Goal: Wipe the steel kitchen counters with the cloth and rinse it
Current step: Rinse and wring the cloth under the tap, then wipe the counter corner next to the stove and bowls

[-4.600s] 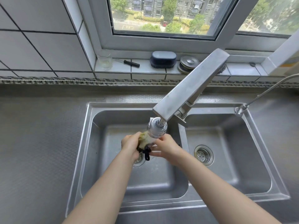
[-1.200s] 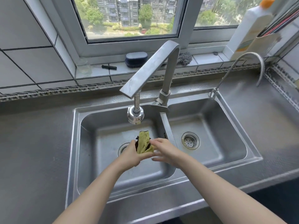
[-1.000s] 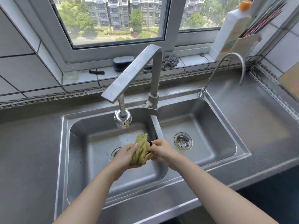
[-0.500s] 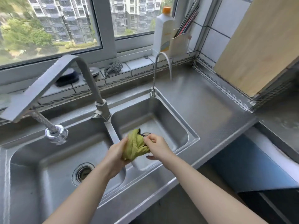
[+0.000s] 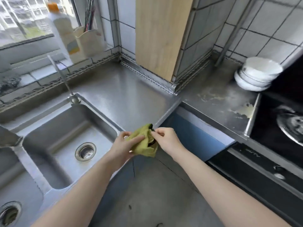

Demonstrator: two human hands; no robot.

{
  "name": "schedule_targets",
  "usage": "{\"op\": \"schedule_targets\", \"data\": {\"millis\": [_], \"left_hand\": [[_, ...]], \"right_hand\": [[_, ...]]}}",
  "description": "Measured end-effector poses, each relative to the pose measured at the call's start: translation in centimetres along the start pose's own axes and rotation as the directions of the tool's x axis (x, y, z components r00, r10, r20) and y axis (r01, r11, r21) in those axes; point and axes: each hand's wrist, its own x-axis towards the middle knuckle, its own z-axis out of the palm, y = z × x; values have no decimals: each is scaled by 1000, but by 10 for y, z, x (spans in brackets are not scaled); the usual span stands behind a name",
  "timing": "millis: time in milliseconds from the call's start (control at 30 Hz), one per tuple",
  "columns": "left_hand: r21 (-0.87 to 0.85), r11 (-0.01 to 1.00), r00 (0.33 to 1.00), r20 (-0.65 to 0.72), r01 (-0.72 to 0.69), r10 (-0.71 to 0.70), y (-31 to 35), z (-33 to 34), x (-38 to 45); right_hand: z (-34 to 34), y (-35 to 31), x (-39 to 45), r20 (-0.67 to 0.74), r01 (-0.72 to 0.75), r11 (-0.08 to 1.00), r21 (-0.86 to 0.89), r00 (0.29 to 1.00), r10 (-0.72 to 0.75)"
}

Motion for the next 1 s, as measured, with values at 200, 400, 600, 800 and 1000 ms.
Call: {"op": "schedule_targets", "data": {"millis": [200, 400, 600, 800, 1000], "left_hand": [[113, 993, 967, 250, 28, -56, -9, 108, 28], [247, 969, 945, 318, -10, -71, -5, 165, 53], [266, 963, 941, 318, 26, -113, 0, 212, 88], [563, 802, 851, 506, -199, -144, 10, 251, 130], [675, 603, 808, 584, -424, -86, 18, 276, 182]], "right_hand": [[-106, 51, 4, -62, 71, 991, -115, 995, -79], [-177, 68, 12, -77, 152, 955, -255, 981, -177], [-213, 66, 37, -236, 93, 993, -73, 966, -108], [-233, 66, 79, -346, 66, 955, -291, 923, -169], [-250, 73, 113, -290, 4, 971, -239, 954, -75]]}}
